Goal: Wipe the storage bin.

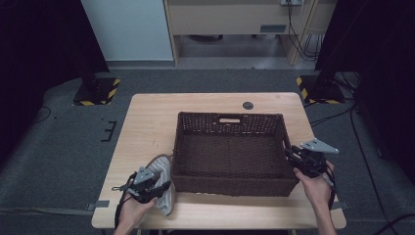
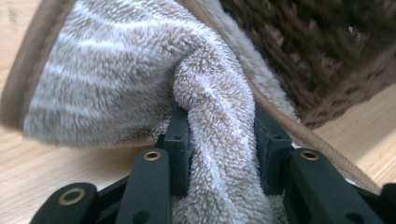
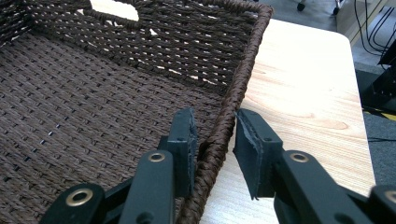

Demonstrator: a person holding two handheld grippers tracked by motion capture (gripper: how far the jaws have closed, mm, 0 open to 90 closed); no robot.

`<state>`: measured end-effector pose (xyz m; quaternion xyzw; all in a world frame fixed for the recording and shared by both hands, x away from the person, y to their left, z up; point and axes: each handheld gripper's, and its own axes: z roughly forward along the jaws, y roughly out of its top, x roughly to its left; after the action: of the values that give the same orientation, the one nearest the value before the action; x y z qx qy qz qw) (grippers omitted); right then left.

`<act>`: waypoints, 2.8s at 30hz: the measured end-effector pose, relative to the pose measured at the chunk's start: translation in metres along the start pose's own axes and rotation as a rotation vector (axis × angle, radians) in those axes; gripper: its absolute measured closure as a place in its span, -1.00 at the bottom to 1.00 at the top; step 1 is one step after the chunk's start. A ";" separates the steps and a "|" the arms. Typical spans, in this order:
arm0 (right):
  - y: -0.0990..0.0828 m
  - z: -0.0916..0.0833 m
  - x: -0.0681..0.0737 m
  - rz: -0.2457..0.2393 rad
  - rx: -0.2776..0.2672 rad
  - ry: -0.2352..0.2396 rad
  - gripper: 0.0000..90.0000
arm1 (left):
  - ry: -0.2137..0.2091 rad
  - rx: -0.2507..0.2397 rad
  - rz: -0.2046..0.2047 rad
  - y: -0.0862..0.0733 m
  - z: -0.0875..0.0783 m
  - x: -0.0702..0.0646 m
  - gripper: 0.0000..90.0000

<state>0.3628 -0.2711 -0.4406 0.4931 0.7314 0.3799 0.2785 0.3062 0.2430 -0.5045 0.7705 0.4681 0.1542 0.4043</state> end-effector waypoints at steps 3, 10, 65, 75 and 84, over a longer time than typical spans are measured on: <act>0.000 0.000 0.000 0.001 -0.002 0.000 0.50 | 0.014 -0.029 -0.010 0.003 -0.007 0.003 0.39; 0.002 -0.002 -0.001 0.012 -0.017 0.002 0.42 | 0.118 -0.113 -0.046 0.014 -0.026 0.023 0.37; 0.004 -0.003 0.000 0.034 -0.003 0.027 0.41 | 0.195 -0.171 -0.056 0.031 -0.030 0.039 -0.30; 0.003 0.000 -0.001 0.035 0.030 0.014 0.57 | 0.163 -0.220 -0.060 0.054 -0.033 0.030 -0.26; 0.005 0.003 -0.003 0.032 0.031 0.013 0.62 | 0.090 -0.231 -0.026 0.079 -0.016 0.002 -0.19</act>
<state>0.3689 -0.2720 -0.4380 0.5063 0.7310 0.3762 0.2601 0.3446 0.2332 -0.4342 0.7048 0.4750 0.2361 0.4711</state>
